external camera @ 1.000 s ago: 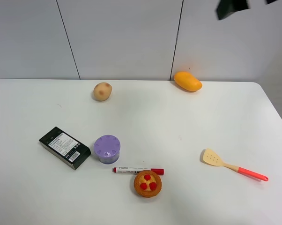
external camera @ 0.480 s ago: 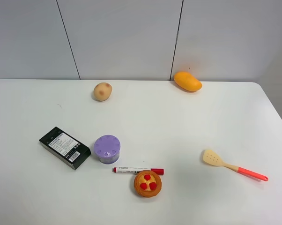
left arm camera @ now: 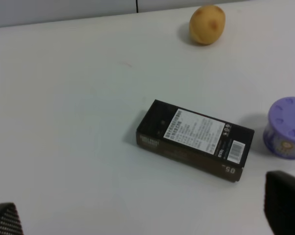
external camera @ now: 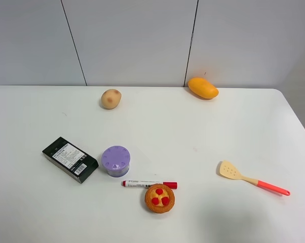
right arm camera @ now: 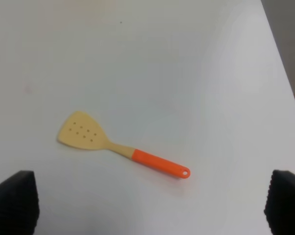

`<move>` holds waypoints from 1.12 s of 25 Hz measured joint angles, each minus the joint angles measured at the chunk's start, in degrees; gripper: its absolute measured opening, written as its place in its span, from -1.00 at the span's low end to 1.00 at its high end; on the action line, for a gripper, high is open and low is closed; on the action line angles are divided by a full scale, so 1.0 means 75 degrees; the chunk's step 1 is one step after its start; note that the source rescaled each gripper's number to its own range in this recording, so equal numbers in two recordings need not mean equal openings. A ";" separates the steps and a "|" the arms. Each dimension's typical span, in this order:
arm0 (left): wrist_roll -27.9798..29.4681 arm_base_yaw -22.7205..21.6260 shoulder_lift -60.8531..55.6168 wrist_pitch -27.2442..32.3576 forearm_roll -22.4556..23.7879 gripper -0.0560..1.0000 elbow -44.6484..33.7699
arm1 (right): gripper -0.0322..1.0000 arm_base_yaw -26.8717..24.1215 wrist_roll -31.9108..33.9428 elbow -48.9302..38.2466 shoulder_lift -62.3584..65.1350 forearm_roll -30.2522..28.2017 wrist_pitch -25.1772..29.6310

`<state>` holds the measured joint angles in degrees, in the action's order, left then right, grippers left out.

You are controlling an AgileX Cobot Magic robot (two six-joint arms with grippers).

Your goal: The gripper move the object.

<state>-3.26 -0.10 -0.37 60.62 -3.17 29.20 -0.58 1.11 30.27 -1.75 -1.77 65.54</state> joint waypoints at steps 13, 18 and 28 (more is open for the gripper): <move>0.0000 0.0000 0.0000 0.0000 0.0000 1.00 0.0000 | 0.50 0.0000 0.0415 -0.0249 0.0035 0.0065 -0.0630; 0.0000 0.0000 0.0000 0.0000 0.0000 1.00 0.0000 | 0.64 0.0000 0.0472 -0.0249 0.0035 -0.0018 -0.0630; 0.0000 0.0000 0.0000 0.0000 0.0000 1.00 0.0000 | 1.00 0.0264 -0.0039 -0.0249 0.0127 -0.0165 -0.0630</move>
<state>-3.26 -0.10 -0.37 60.62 -3.17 29.20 1.39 0.82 28.40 -0.80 -3.01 60.81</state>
